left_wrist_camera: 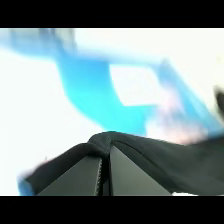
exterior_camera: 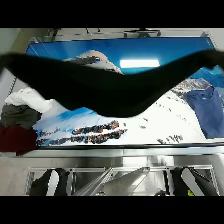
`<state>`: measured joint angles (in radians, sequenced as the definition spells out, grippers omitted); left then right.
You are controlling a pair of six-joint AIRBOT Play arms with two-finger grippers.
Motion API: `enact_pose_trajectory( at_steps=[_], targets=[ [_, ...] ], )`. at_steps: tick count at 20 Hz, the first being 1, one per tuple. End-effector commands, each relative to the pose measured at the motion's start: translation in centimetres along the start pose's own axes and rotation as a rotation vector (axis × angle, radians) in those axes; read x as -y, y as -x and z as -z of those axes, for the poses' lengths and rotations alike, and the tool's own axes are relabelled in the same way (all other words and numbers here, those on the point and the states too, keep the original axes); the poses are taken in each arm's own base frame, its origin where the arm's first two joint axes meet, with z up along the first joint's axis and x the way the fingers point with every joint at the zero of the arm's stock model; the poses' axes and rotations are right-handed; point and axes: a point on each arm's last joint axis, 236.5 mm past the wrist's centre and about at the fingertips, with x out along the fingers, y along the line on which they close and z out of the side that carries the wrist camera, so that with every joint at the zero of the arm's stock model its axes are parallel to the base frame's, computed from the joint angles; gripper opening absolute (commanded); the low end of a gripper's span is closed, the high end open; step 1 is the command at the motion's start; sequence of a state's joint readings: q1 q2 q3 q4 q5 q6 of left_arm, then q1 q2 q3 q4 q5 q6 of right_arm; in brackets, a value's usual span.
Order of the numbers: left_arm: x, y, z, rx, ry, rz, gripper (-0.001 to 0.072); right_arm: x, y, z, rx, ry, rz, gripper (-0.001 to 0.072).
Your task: Fold the shirts.
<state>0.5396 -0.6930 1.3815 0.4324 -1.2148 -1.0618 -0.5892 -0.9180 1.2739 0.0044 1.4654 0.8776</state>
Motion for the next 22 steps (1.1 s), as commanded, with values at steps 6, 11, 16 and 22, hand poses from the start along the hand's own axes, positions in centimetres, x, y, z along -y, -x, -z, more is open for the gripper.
enact_pose_trajectory(
  at_steps=[6,11,16,22],
  targets=[
    [5.2,6.4,-7.7,0.266,-0.264,-0.182,0.0024,-10.1,1.3,-6.2,0.144,0.354,0.044,0.002],
    [-6.0,-4.8,4.8,-0.161,0.039,0.01,0.0021,5.0,-5.7,2.6,-0.22,0.168,0.233,0.0019],
    [-18.9,-15.1,22.6,-0.567,0.25,-0.091,0.0021,23.1,-9.8,14.1,-0.449,-0.095,0.475,0.0019],
    [-27.1,-25.4,32.7,-0.711,0.381,-0.064,0.0018,37.2,-12.7,22.6,-0.394,-0.326,0.578,0.0019]
  ],
)
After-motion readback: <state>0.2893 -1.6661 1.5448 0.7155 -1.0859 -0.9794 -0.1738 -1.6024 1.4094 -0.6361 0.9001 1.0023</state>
